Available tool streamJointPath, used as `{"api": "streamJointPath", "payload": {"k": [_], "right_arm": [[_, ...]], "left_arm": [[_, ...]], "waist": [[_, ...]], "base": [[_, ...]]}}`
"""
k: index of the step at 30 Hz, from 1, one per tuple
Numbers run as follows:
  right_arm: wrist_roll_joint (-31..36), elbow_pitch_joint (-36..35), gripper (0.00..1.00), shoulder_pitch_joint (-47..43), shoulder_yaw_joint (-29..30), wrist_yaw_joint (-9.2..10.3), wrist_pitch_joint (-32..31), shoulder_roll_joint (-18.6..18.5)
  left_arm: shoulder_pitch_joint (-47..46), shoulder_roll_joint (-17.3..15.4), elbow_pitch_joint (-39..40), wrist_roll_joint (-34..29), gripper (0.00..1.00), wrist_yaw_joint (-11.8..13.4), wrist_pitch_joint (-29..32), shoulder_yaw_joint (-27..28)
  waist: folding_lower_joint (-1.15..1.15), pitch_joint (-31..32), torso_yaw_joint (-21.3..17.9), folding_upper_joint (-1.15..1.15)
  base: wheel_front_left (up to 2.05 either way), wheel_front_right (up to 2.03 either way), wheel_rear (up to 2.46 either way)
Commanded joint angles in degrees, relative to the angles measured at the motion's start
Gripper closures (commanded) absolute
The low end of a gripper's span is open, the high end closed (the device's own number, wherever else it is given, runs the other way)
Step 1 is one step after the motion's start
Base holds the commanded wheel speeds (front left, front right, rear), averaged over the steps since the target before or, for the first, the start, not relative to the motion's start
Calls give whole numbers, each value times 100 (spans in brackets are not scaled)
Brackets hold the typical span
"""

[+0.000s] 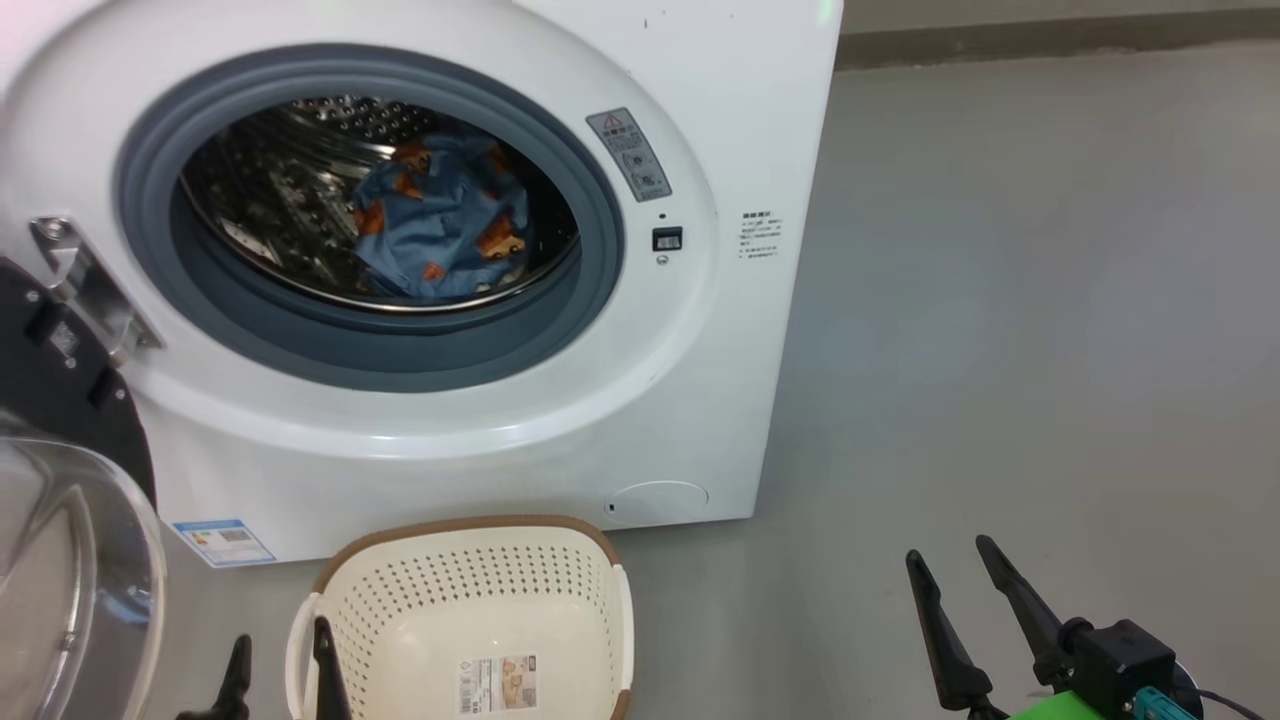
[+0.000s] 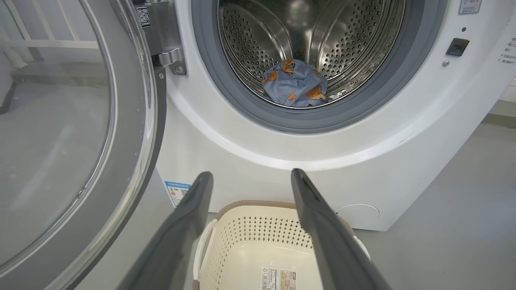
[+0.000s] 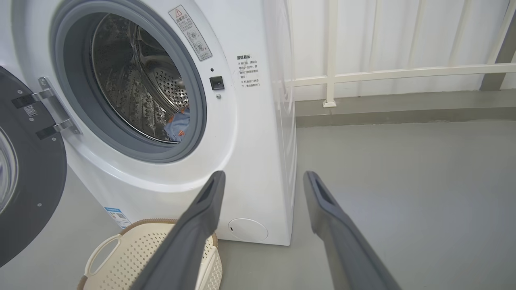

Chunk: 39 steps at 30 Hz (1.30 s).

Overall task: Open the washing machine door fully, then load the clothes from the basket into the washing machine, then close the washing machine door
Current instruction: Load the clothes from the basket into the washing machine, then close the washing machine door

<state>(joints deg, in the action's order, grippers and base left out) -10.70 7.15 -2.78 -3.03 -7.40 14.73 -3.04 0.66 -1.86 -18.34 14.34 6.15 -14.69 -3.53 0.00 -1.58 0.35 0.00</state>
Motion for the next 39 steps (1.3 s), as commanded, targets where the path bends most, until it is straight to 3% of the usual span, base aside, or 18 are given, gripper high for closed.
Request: {"api": "streamJointPath", "payload": {"k": [1, 39], "right_arm": [[11, -126, 0, 16, -149, -9, 27, -58], [35, -170, 0, -142, -33, -9, 27, -98]], "left_arm": [[-2, -102, 193, 44, 0, 41, -30, 171], [515, -102, 643, -87, 0, -36, -30, 254]], "waist": [[0, 75, 60, 0], [0, 230, 142, 0]], "base": [[0, 0, 0], [0, 0, 0]]}}
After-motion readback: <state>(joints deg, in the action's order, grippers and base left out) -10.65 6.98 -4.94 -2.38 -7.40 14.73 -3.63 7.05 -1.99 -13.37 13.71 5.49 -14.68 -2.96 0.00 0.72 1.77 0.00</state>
